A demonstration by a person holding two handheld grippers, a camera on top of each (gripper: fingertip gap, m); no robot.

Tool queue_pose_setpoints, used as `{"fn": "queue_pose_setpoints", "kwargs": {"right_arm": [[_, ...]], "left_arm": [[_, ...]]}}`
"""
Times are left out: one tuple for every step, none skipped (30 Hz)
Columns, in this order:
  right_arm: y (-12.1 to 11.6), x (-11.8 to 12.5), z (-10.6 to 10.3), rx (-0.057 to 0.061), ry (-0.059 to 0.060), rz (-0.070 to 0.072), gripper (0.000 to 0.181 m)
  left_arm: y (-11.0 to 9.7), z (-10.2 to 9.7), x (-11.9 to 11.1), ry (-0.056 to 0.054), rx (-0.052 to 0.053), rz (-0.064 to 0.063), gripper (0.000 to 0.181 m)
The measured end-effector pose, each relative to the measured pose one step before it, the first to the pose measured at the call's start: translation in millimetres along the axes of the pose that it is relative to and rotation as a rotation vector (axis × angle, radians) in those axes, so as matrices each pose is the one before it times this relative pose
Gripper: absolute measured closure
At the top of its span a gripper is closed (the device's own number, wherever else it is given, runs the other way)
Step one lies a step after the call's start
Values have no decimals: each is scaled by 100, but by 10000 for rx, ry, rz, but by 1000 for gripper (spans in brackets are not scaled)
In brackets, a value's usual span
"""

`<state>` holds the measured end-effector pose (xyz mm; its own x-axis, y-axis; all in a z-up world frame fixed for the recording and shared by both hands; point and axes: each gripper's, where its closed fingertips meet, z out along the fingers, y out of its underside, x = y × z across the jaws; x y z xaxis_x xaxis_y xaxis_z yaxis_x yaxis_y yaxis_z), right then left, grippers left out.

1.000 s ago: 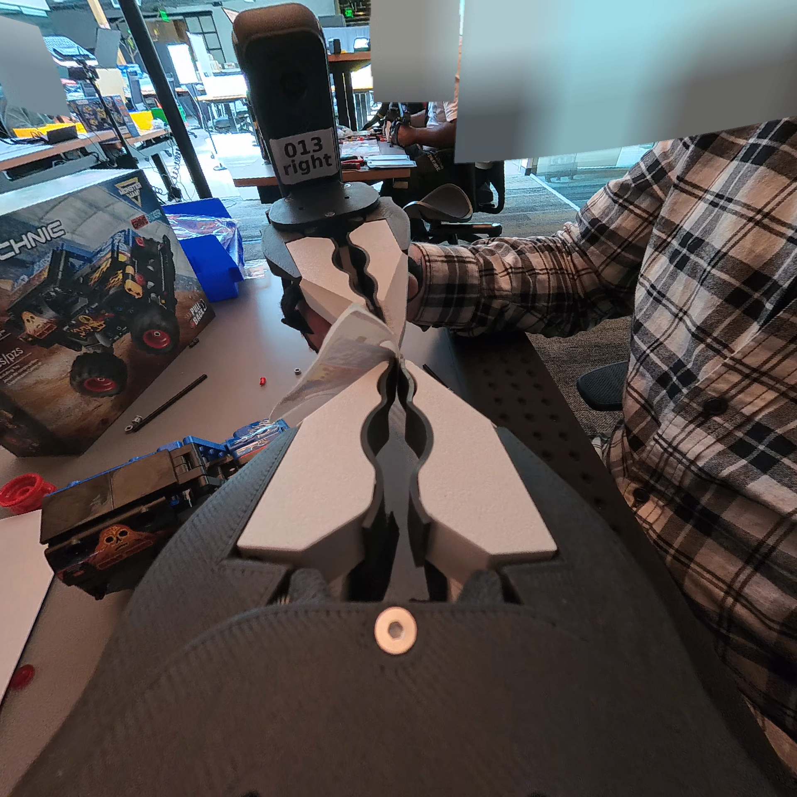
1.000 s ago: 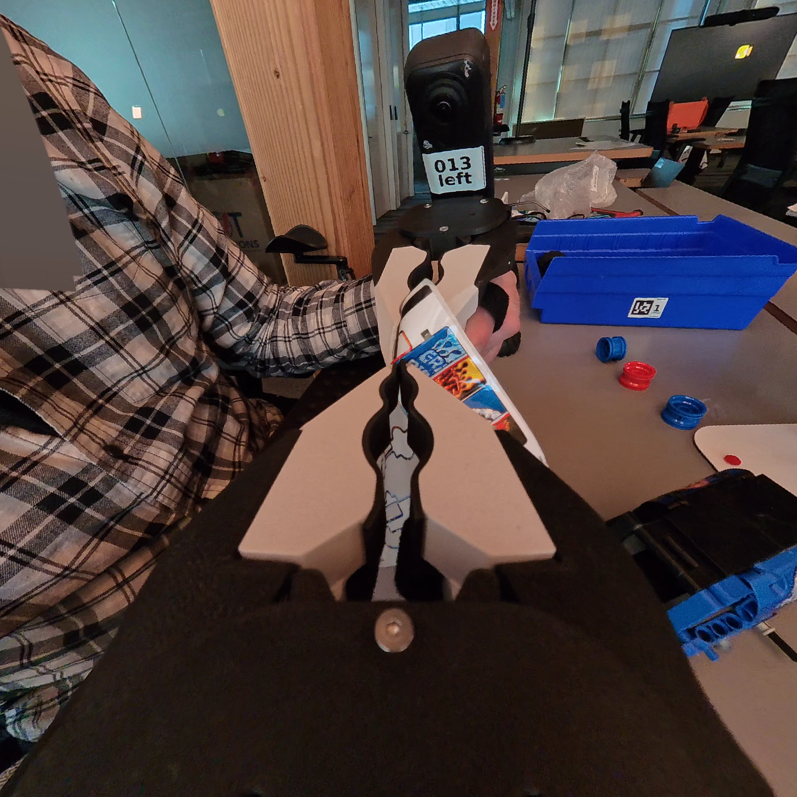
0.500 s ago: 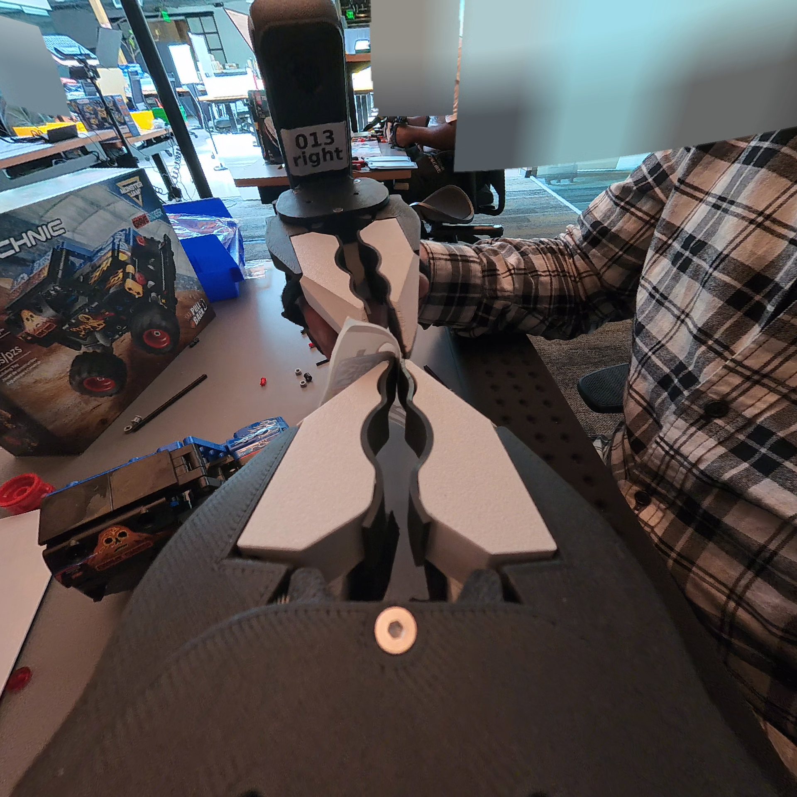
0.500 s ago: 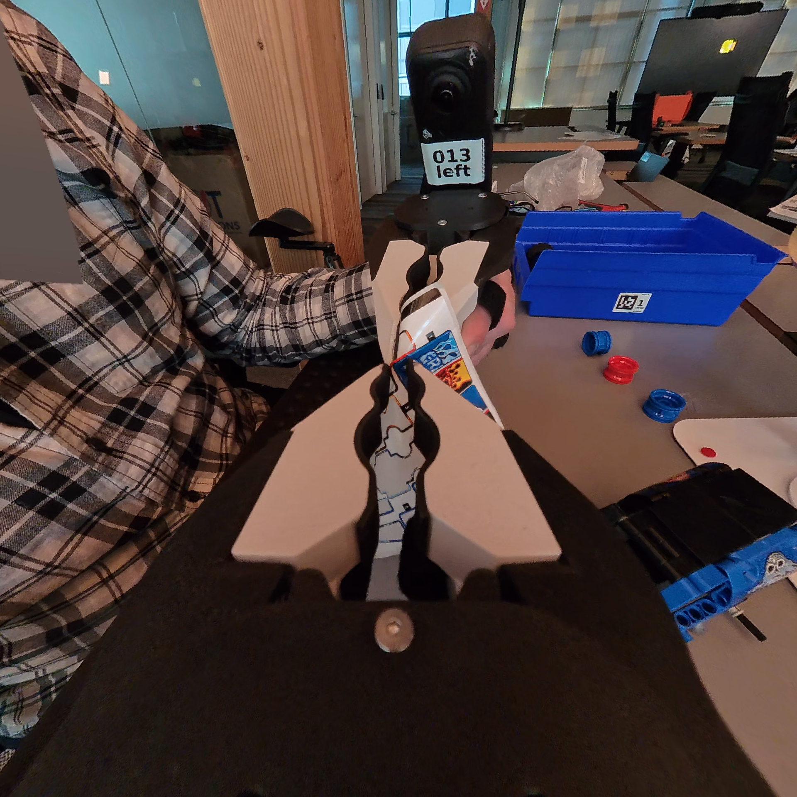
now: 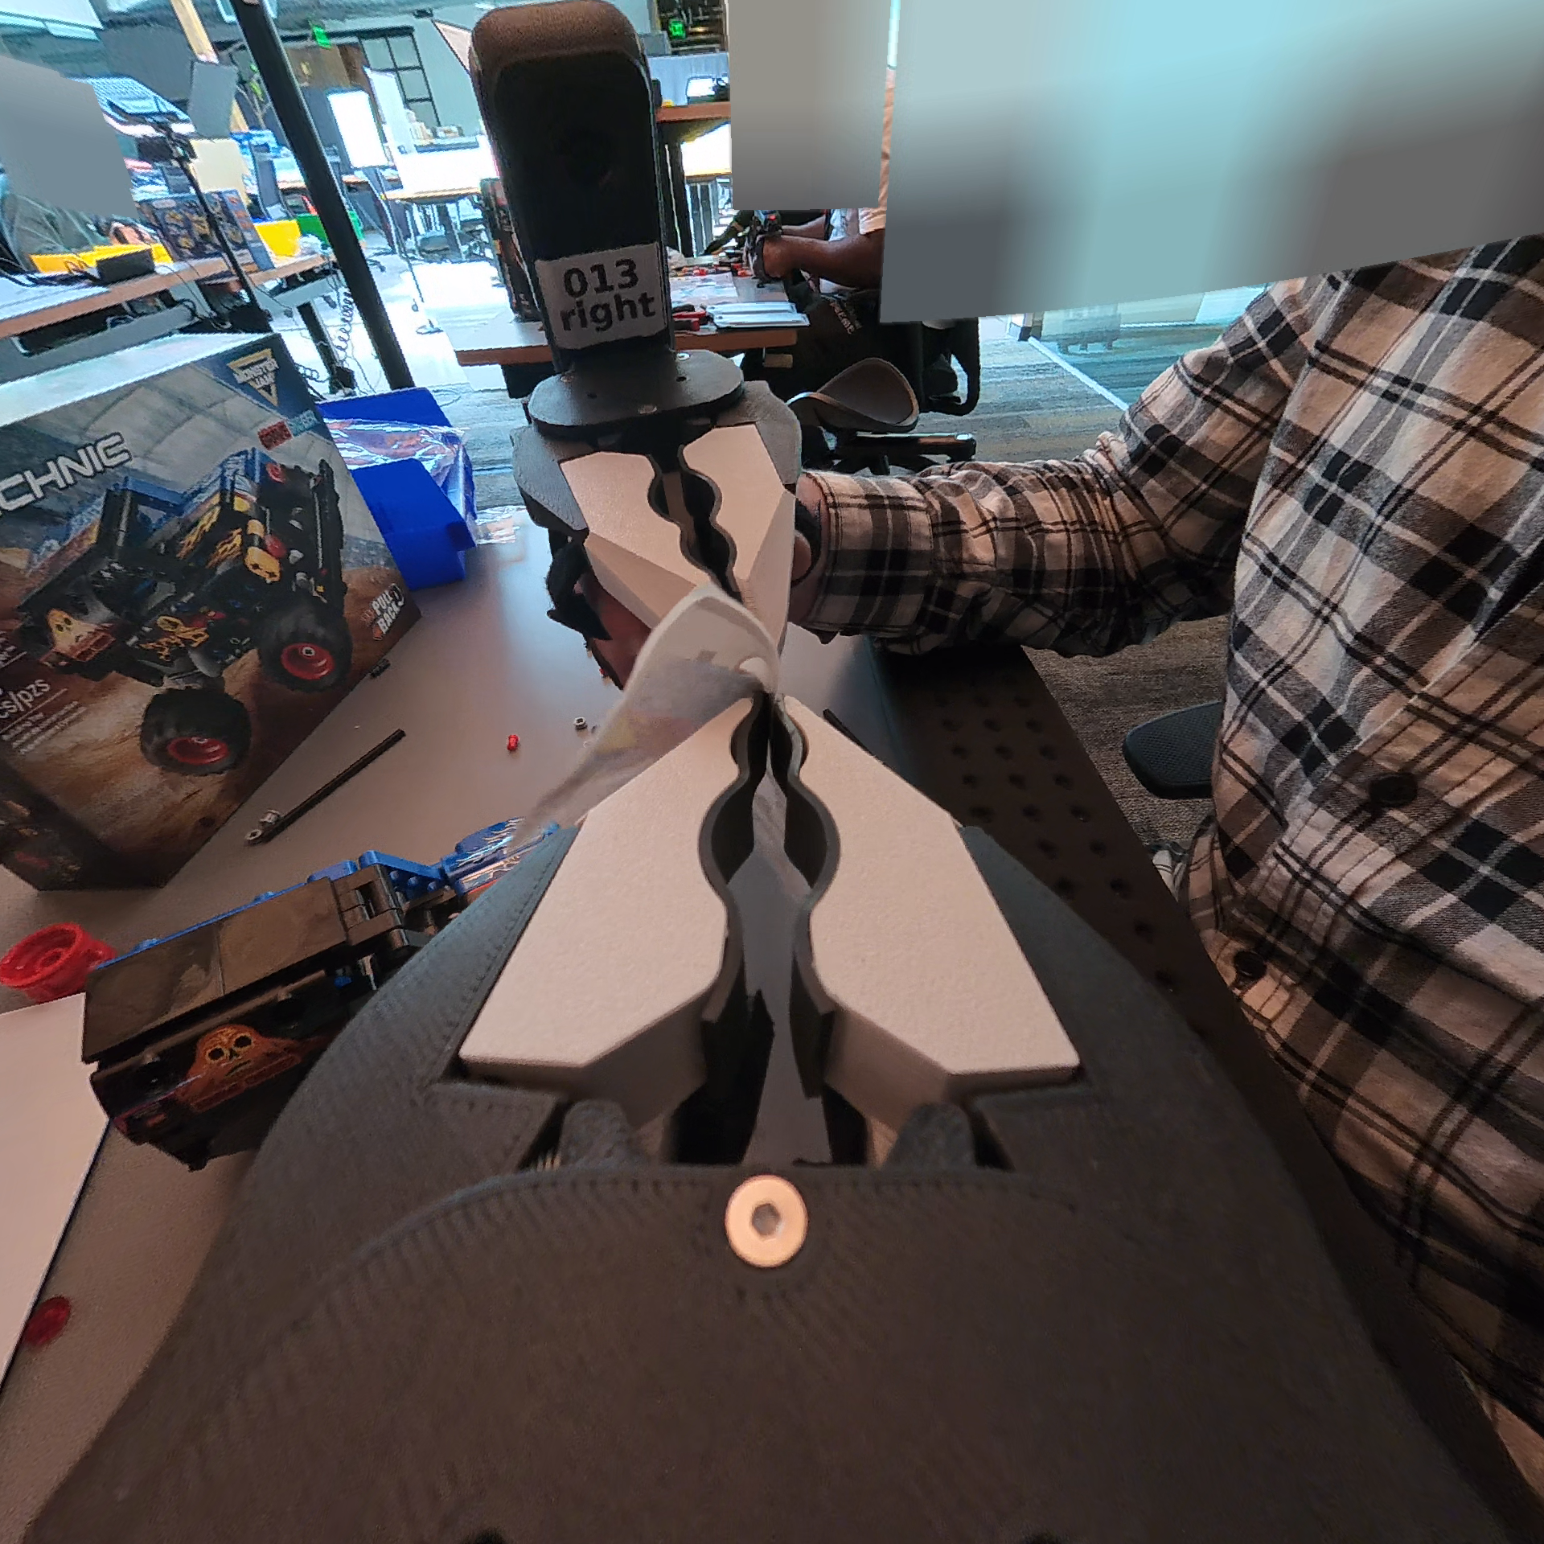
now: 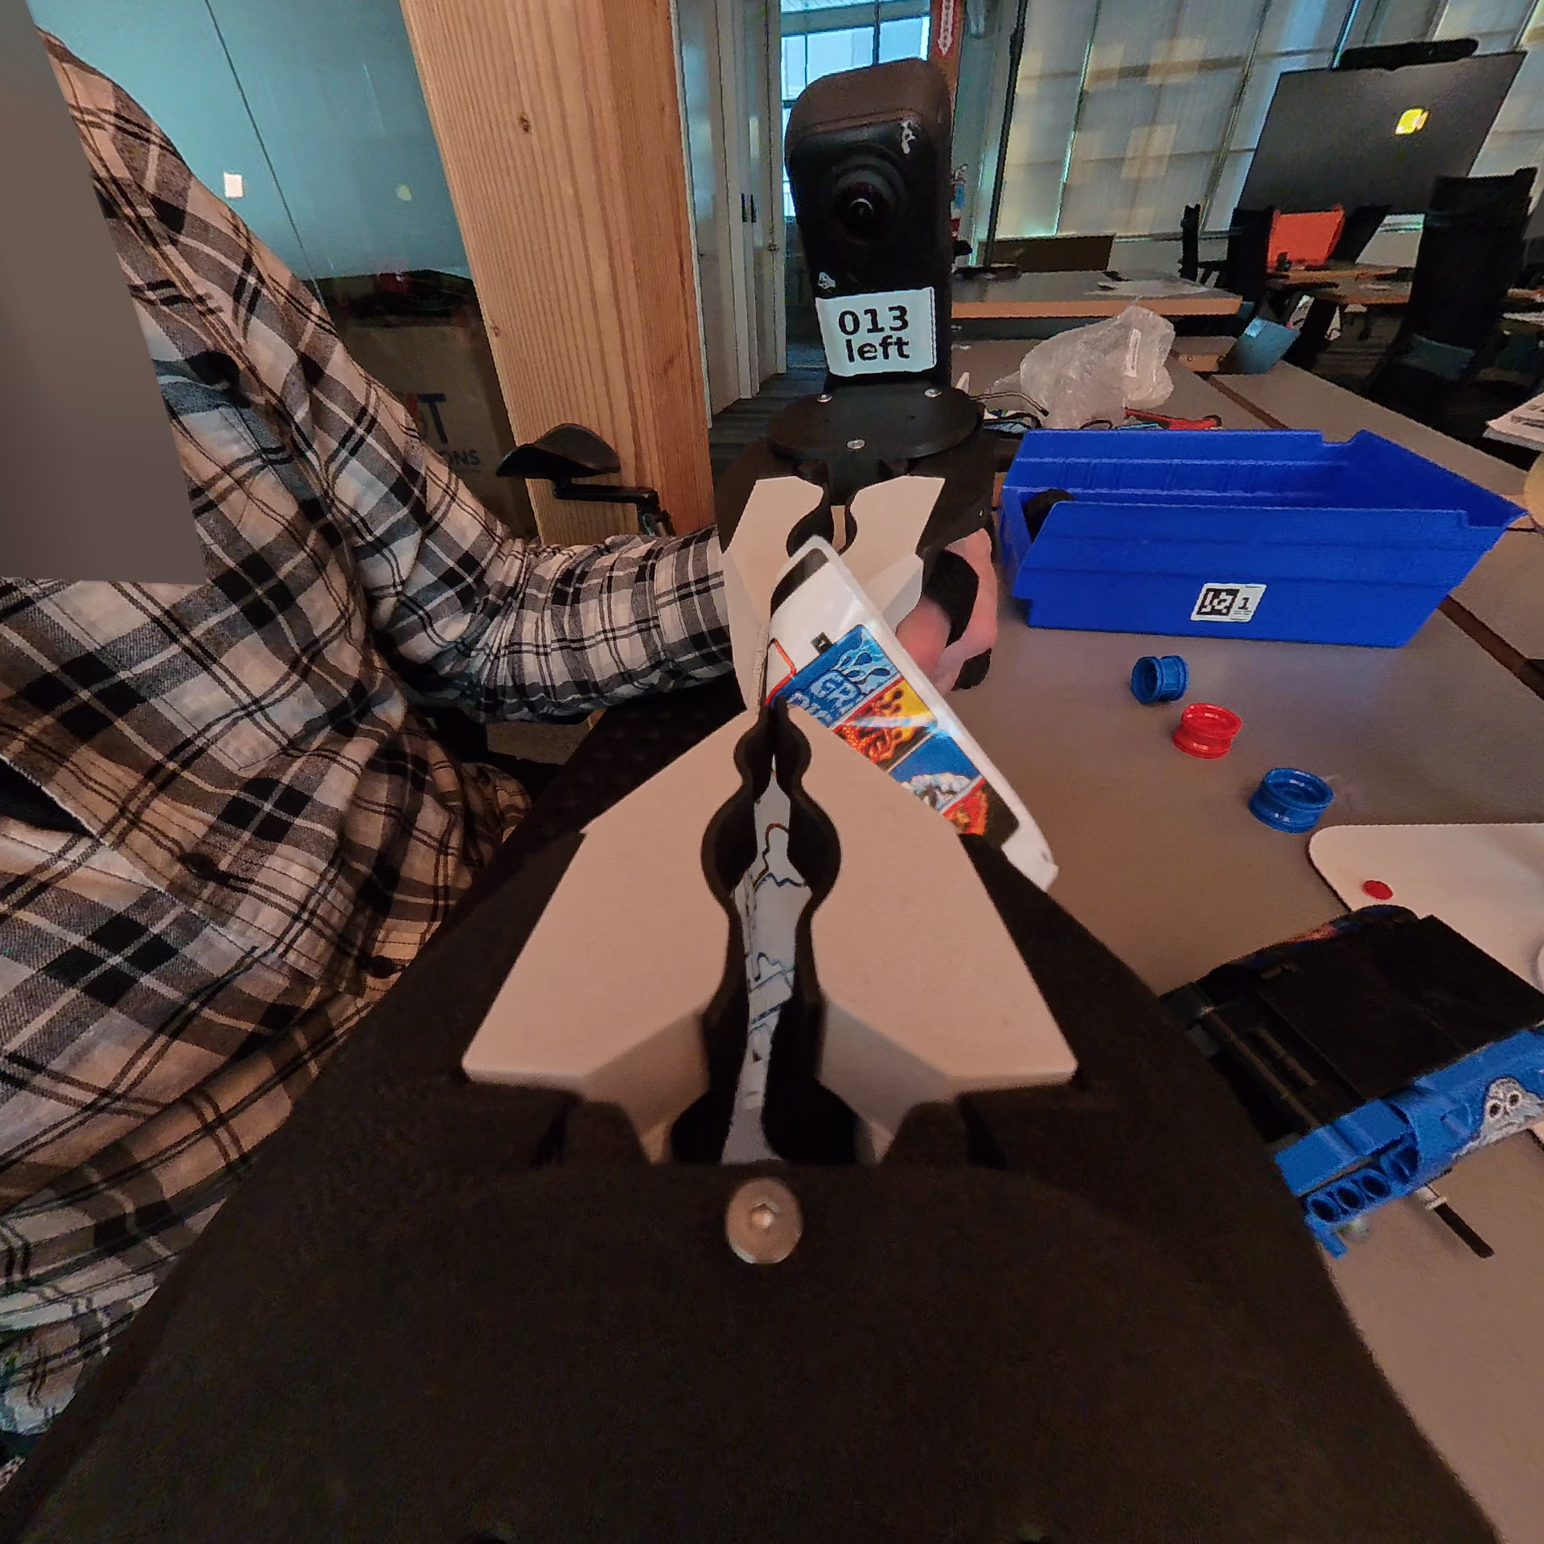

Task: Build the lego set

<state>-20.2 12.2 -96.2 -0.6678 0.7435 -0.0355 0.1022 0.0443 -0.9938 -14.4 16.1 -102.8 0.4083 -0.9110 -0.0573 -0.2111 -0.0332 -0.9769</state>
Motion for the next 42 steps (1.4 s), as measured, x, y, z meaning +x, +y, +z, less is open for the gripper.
{"fn": "queue_pose_setpoints", "kwargs": {"right_arm": [[-91, 10, -105, 53, -9, 17, 181], [-80, 31, -131, 53, -8, 33, 181], [16, 109, -68, -7, 71, 2, 181], [58, 126, -50, -32, 81, -15, 181], [26, 48, -13, -4, 6, 7, 181], [18, 49, -1, -7, 9, 9, 181], [41, 97, -39, -37, 48, -2, 181], [16, 90, -84, -29, 41, 9, 181], [-41, 75, -103, 9, 44, 0, 181], [-26, 116, -111, -24, 88, -23, 181], [79, 188, -89, -77, 101, 7, 181], [45, 210, -98, -20, 103, 10, 181], [23, 132, -75, 3, 62, 10, 181], [35, 92, -23, -33, 54, -4, 181], [32, 121, -24, -45, 88, -20, 181], [-75, 67, -70, 19, 59, -26, 181], [-222, 17, -164, 94, 53, -14, 181], [-375, 166, -433, 184, 107, 52, 181], [-473, 233, -518, 276, 135, 129, 181], [-266, 111, -301, 154, 92, 17, 181], [20, -90, 55, -49, -2, -117, 181], [102, -159, 284, -128, -30, -134, 181], [74, -224, 373, -110, -34, -127, 181], [226, -252, 366, -177, -11, -157, 181], [329, -135, 309, -241, 76, -196, 181], [245, -107, 211, -237, 100, -211, 181], [60, -130, 206, -148, 48, -164, 179], [19, -109, 200, -108, 14, -90, 173], [114, -19, 182, -142, 56, -86, 172], [122, -25, 111, -100, 52, -65, 171], [82, -93, 97, -54, -18, -6, 172], [128, -90, -144, -39, 14, -12, 172], [34, -28, -121, -4, 26, -10, 173], [-44, -16, -10, 19, 1, -8, 174], [-44, -13, 7, 13, 15, -32, 175], [-37, -10, 18, -14, 32, -49, 174], [2, -29, -5, -43, 24, -58, 172], [63, -5, 11, -68, 28, -44, 169], [54, 10, 36, -47, 28, -31, 168], [36, -31, 68, -41, 14, -39, 168], [39, 13, 66, -44, 35, -59, 171], [-11, 55, 44, 4, 54, -35, 173]], "left_arm": [[-80, -11, 25, 1, 32, 8, 181], [-77, -5, 33, 9, 28, 19, 181], [-37, -19, 5, -71, -32, 60, 181], [58, 2, -80, -68, -57, 39, 181], [37, 27, 3, 5, -18, -1, 181], [39, -26, -36, -22, -2, 7, 181], [70, -13, -89, -65, -37, -27, 181], [130, -105, -34, -30, -18, -62, 181], [83, -37, 23, 17, 42, -101, 181], [37, -5, -41, -13, 25, -113, 181], [117, -5, -138, -70, -55, -144, 181], [110, -22, -103, -32, -22, -168, 181], [42, 35, -55, 7, 52, -148, 181], [12, -10, 45, 30, 65, -108, 181], [-60, 112, -122, -36, 29, -68, 181], [0, -36, -115, -70, 70, -37, 181], [-103, -201, 299, 178, 160, -74, 181], [-483, -431, 133, 75, 393, -124, 181], [-271, -343, -40, -47, 197, -82, 181], [38, -28, 101, 4, -22, 31, 181], [-16, 198, 239, 121, 34, -12, 181], [-36, 243, 139, 106, 64, -66, 181], [167, 214, -97, -7, -36, -66, 181], [255, 119, -179, -23, -53, -80, 181], [-57, -46, -47, 50, 120, -115, 181], [-166, -92, -58, 11, 124, -95, 181], [71, -84, -188, -115, -64, 17, 181], [64, 0, -82, -58, -55, 13, 181], [-56, 67, -3, 13, 33, -33, 181], [75, 127, 21, 17, -29, 2, 181], [146, 132, -23, -12, -59, 33, 181], [-5, 78, 30, 23, 12, 0, 181], [-15, 17, 4, 13, 17, 6, 181], [-22, -19, -32, -12, 18, 16, 181], [-80, -24, -11, -9, 25, 11, 181], [-46, 1, -20, -15, 13, 15, 181], [-39, 28, -39, -37, 6, 5, 181], [-38, -5, -76, -57, 36, -11, 181], [-37, 37, -89, -38, 22, -12, 181], [-6, 9, -48, -14, 17, -12, 181], [-4, 37, -16, 2, 7, 1, 181], [-43, 30, 10, -12, 10, 17, 181]]}}
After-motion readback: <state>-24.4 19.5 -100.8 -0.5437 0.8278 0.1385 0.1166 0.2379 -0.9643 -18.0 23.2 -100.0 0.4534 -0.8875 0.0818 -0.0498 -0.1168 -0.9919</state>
